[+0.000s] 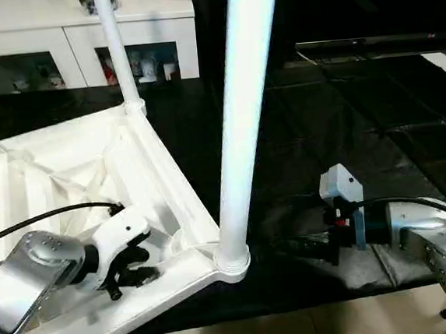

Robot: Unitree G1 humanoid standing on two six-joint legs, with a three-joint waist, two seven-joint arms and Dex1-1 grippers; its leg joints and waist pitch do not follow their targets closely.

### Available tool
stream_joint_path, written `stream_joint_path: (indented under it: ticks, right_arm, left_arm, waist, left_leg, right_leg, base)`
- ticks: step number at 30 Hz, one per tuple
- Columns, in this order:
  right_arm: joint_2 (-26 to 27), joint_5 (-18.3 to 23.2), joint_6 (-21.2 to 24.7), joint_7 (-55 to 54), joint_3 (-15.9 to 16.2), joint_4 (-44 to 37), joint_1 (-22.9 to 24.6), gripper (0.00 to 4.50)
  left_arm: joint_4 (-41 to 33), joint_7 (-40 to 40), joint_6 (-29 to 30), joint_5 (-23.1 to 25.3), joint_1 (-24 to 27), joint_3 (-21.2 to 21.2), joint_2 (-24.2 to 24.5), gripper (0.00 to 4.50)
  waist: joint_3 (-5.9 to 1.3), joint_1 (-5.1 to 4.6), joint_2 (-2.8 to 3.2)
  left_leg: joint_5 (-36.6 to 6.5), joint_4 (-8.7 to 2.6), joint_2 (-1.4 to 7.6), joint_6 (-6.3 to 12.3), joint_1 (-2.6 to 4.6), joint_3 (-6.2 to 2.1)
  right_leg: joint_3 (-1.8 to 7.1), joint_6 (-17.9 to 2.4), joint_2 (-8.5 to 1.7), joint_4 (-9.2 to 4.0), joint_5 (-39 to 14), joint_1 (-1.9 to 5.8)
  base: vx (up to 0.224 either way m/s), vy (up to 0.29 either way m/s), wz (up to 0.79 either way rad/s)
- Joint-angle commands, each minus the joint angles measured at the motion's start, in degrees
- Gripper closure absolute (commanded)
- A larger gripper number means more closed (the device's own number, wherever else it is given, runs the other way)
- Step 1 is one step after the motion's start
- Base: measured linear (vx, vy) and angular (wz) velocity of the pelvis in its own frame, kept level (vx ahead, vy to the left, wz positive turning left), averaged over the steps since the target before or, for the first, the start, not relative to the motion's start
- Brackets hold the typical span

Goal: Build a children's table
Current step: Rotate table base

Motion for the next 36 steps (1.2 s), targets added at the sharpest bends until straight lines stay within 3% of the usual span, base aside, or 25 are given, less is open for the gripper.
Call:
stream_joint_path:
  ticks: [1, 6, 7, 8, 10, 12, 14, 15, 18, 20, 22, 23, 26, 27, 30, 31, 32, 33, 34, 35, 36]
  right_arm:
    - [-0.28, 0.79, 0.78, -0.24, -0.11, -1.95, 0.59, 0.0]
    - [-2.41, 2.36, 1.4, 2.02, -0.21, -3.9, 2.57, 0.0]
    - [-3.62, 3.0, 2.16, 2.85, -0.31, -4.98, 3.31, 0.0]
    - [-4.12, 3.43, 2.64, 3.25, -0.43, -5.43, 3.6, 0.0]
    - [-5.08, 3.69, 3.25, 3.9, -0.33, -6.03, 4.04, 0.0]
    - [-5.68, 3.16, 3.2, 4.14, 0.07, -5.89, 4.2, 0.0]
    - [-5.76, 2.7, 3.02, 3.73, 0.16, -5.42, 4.01, 0.0]
    - [-5.81, 2.65, 2.95, 3.64, 0.12, -5.17, 3.86, 0.0]
    - [-6.02, 2.83, 3.14, 3.28, 0.15, -4.85, 3.3, 0.0]
    - [-6.22, 2.6, 3.25, 2.96, 0.22, -4.64, 2.92, 0.0]
    - [-6.35, 2.67, 3.37, 2.93, 0.3, -4.69, 2.89, 0.0]
    - [-6.43, 2.74, 3.48, 2.96, 0.34, -4.83, 2.97, 0.0]
    - [-6.42, 2.56, 3.36, 2.93, 0.62, -4.83, 3.24, 0.0]
    - [-6.43, 2.44, 3.21, 2.87, 0.74, -4.65, 3.25, 0.0]
    - [-6.56, 2.27, 3.0, 2.75, 0.83, -4.41, 3.24, 0.0]
    - [-6.63, 2.34, 3.06, 2.55, 0.62, -4.46, 3.21, 0.0]
    - [-6.59, 2.49, 3.18, 2.28, 0.29, -4.55, 3.21, 0.0]
    - [-6.59, 2.49, 3.18, 2.28, 0.29, -4.55, 3.21, 0.0]
    - [-6.63, 2.63, 3.31, 2.02, 0.08, -4.69, 3.24, 0.0]
    - [-6.81, 2.74, 3.42, 1.62, -0.22, -5.09, 3.58, 0.0]
    - [-6.84, 2.75, 3.43, 1.54, -0.27, -5.16, 3.65, 0.0]
  left_arm:
    - [1.56, -0.33, -1.89, 1.27, -1.5, 0.1, -0.53, 2.81]
    - [3.97, -1.71, -3.94, 1.32, -2.49, -1.26, -2.16, 3.05]
    - [4.79, -1.97, -4.67, 1.54, -2.64, -1.78, -2.46, 3.35]
    - [5.17, -2.17, -5.29, 1.94, -2.65, -2.25, -2.38, 3.35]
    - [5.86, -2.65, -6.37, 2.53, -2.66, -3.0, -2.4, 3.39]
    - [6.4, -3.04, -7.45, 3.05, -2.59, -3.47, -2.65, 3.55]
    - [7.44, -3.54, -9.07, 3.89, -2.62, -3.96, -2.8, 3.81]
    - [7.91, -3.71, -9.86, 4.25, -2.69, -4.18, -2.94, 3.82]
    - [9.15, -4.36, -12.32, 5.44, -2.94, -4.95, -2.8, 4.14]
    - [10.96, -5.06, -17.36, 6.7, -3.4, -5.39, -3.03, 4.24]
    - [12.64, -7.35, -23.84, 7.35, -3.96, -5.99, -3.71, 4.37]
    - [14.03, -8.09, -26.73, 8.15, -4.69, -6.72, -4.27, 4.45]
    - [21.79, -9.02, -36.64, 12.99, -8.85, -10.85, -7.03, 4.45]
    - [25.44, -8.53, -39.79, 14.71, -10.85, -12.02, -8.68, 4.45]
    - [32.36, -6.81, -45.63, 17.51, -14.76, -13.6, -11.87, 4.45]
    - [38.09, -5.28, -50.8, 20.51, -18.36, -15.01, -14.1, 4.45]
    - [41.97, -3.98, -53.51, 22.31, -21.15, -15.77, -15.92, 4.45]
    - [41.97, -3.98, -53.51, 22.31, -21.15, -15.77, -15.92, 4.45]
    - [45.28, -3.3, -56.24, 23.86, -23.57, -16.38, -17.45, 4.45]
    - [49.46, -2.5, -59.26, 25.3, -26.95, -16.92, -20.06, 4.45]
    - [50.11, -2.36, -59.7, 25.46, -27.43, -16.94, -20.49, 4.45]
  waist:
    - [-3.25, 0.2, 1.05]
    - [-3.36, 0.52, 1.3]
    - [-3.29, 0.53, 0.93]
    - [-3.39, 0.73, 1.09]
    - [-3.3, 0.89, 0.42]
    - [-3.33, 0.97, 0.53]
    - [-3.33, 1.04, -0.04]
    - [-3.33, 1.0, -0.64]
    - [-3.28, 1.11, -0.31]
    - [-3.25, 1.03, -0.86]
    - [-3.14, 1.18, -0.67]
    - [-3.19, 1.26, -1.55]
    - [-3.16, 1.86, -1.22]
    - [-3.04, 1.98, -1.29]
    - [-2.86, 2.58, -1.19]
    - [-2.7, 2.45, -0.7]
    - [-2.1, 2.14, -0.8]
    - [-2.52, 2.03, -0.9]
    - [-2.6, 1.87, -0.33]
    - [-2.51, 1.32, 0.52]
    - [-2.21, 1.1, 1.19]
  left_leg:
    - [-13.37, -3.67, 0.58, 1.11, 0.03, -0.43]
    - [-13.64, -3.59, 0.56, 1.38, 0.08, -0.42]
    - [-13.58, -3.6, 0.47, 1.59, -0.01, -0.35]
    - [-13.56, -3.56, 0.5, 1.58, 0.09, -0.4]
    - [-13.3, -3.66, 0.59, 1.83, 0.04, -0.35]
    - [-13.04, -3.62, 0.57, 1.76, -0.01, -0.35]
    - [-12.6, -3.64, 0.57, 1.84, -0.06, -0.29]
    - [-12.59, -3.62, 0.54, 1.87, -0.06, -0.2]
    - [-12.96, -3.7, 0.58, 1.72, 0.03, -0.3]
    - [-13.49, -3.69, 0.52, 1.54, 0.08, -0.24]
    - [-14.14, -3.66, 0.43, 1.54, 0.28, -0.24]
    - [-13.84, -3.6, 0.37, 1.47, 0.25, -0.15]
    - [-15.47, -3.61, 0.74, 1.29, 1.39, 0.01]
    - [-16.24, -3.59, 0.55, 1.19, 1.27, 0.03]
    - [-18.96, -3.26, 0.41, 0.75, 2.4, 0.13]
    - [-21.83, -3.35, 0.63, 0.12, 2.72, -0.32]
    - [-23.95, -3.28, 0.5, 0.57, 3.22, -0.23]
    - [-26.07, -2.68, 0.59, 0.17, 4.26, -0.44]
    - [-26.4, -2.88, 0.8, 0.09, 4.11, -0.71]
    - [-28.05, -3.56, 1.47, 0.29, 3.39, -1.13]
    - [-31.46, -4.21, 2.44, 0.58, 3.75, -1.36]
  right_leg:
    - [3.01, -3.82, -3.34, -6.22, -23.38, 2.71]
    - [2.9, -2.95, -3.25, -6.42, -24.67, 2.7]
    - [2.85, -2.53, -3.18, -6.64, -25.32, 2.74]
    - [2.87, -2.43, -3.26, -6.51, -25.5, 2.71]
    - [2.88, -1.88, -3.25, -6.63, -26.46, 2.61]
    - [2.88, -1.41, -3.35, -6.63, -27.06, 2.56]
    - [2.88, -0.74, -3.47, -6.79, -27.78, 2.46]
    - [2.86, -0.4, -3.46, -6.84, -28.24, 2.45]
    - [2.86, 0.22, -3.55, -6.92, -29.3, 2.27]
    - [2.78, 0.85, -3.57, -7.04, -30.2, 2.23]
    - [2.73, 1.7, -3.62, -7.57, -32.08, 1.95]
    - [2.68, 2.53, -3.68, -7.53, -32.73, 2.06]
    - [2.77, 2.62, -3.64, -7.92, -33.08, 1.15]
    - [2.51, 2.9, -3.71, -8.28, -34.37, 1.34]
    - [1.9, 3.56, -3.83, -9.4, -37.9, 0.68]
    - [1.19, 3.39, -4.23, -9.75, -39.46, 0.94]
    - [0.33, 4.16, -3.76, -11.13, -41.71, 0.59]
    - [-1.24, 4.93, -4.16, -11.75, -41.45, 1.09]
    - [-1.88, 4.88, -4.3, -11.69, -40.23, 1.75]
    - [-3.26, 6.2, -4.19, -12.14, -38.95, 3.08]
    - [-4.09, 6.12, -3.87, -12.42, -38.11, 3.27]
  base:
    - [0.0, 0.0, 0.0]
    - [0.0, 0.0, 0.0]
    - [0.0, 0.0, 0.0]
    - [0.0, 0.0, 0.0]
    - [0.0, 0.0, 0.0]
    - [0.0, 0.0, 0.0]
    - [0.0, 0.0, 0.0]
    - [0.0, 0.0, 0.0]
    - [0.0, 0.0, 0.0]
    - [0.0, 0.0, 0.0]
    - [0.0, 0.0, 0.0]
    - [0.0, 0.0, 0.0]
    - [0.0, 0.0, 0.0]
    - [0.0, 0.0, 0.0]
    - [-0.017, 0.006, 0.05]
    - [-0.05, 0.018, 0.14]
    - [-0.064, 0.043, 0.09]
    - [-0.058, 0.063, 0.04]
    - [-0.058, 0.063, 0.04]
    - [-0.037, 0.069, 0.0]
    - [-0.066, 0.065, -0.01]
